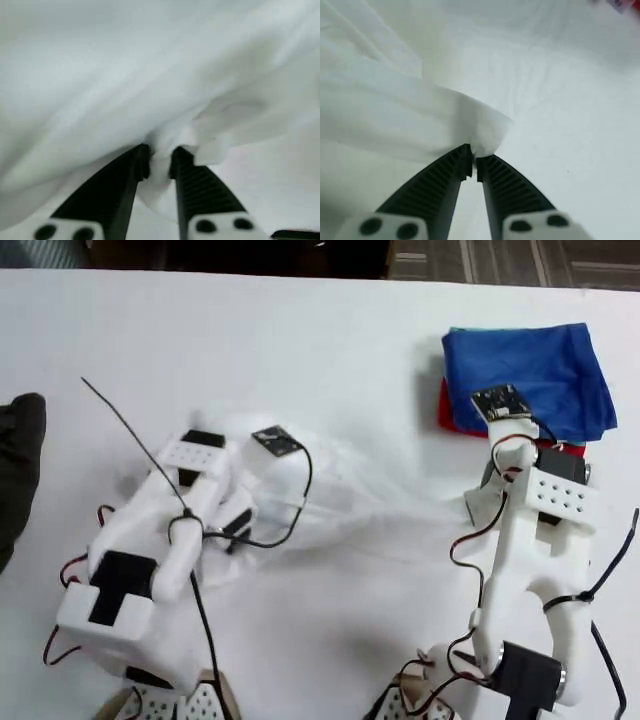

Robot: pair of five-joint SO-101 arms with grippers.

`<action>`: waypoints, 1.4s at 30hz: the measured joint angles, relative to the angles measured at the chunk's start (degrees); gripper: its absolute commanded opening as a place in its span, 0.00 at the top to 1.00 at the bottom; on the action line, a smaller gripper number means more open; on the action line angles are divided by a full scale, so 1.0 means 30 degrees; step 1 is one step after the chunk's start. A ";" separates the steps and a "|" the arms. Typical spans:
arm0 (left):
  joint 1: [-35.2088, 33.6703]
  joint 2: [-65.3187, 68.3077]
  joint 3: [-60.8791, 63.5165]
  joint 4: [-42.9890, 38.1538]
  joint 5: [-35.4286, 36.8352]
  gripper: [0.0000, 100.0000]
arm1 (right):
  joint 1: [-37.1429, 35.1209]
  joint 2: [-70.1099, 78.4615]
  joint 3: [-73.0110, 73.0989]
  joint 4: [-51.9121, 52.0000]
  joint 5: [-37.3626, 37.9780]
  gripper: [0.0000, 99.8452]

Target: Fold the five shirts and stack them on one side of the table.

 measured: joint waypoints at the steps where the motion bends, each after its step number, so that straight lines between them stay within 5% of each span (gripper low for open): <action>1: 0.0000 0.0029 0.0000 0.0117 0.0000 0.97 | 0.0000 0.0000 0.0000 0.0000 0.0000 0.98; 16: 0.2462 -0.6037 0.0000 0.5333 0.0000 0.97 | 0.0000 0.0000 0.0000 0.0000 0.0059 0.98; 23: 0.2520 -0.7385 0.2549 0.6359 -0.1231 0.81 | 0.0000 0.0000 0.0000 0.0000 0.0059 0.98; 34: 0.2110 -0.7473 0.3282 0.4864 -0.1993 0.79 | 0.0000 0.0000 0.0000 0.0000 0.0059 0.98; 42: -0.0762 -0.7473 0.4630 -0.1436 -0.2051 0.79 | 0.0000 0.0000 0.0000 0.0000 0.0059 0.98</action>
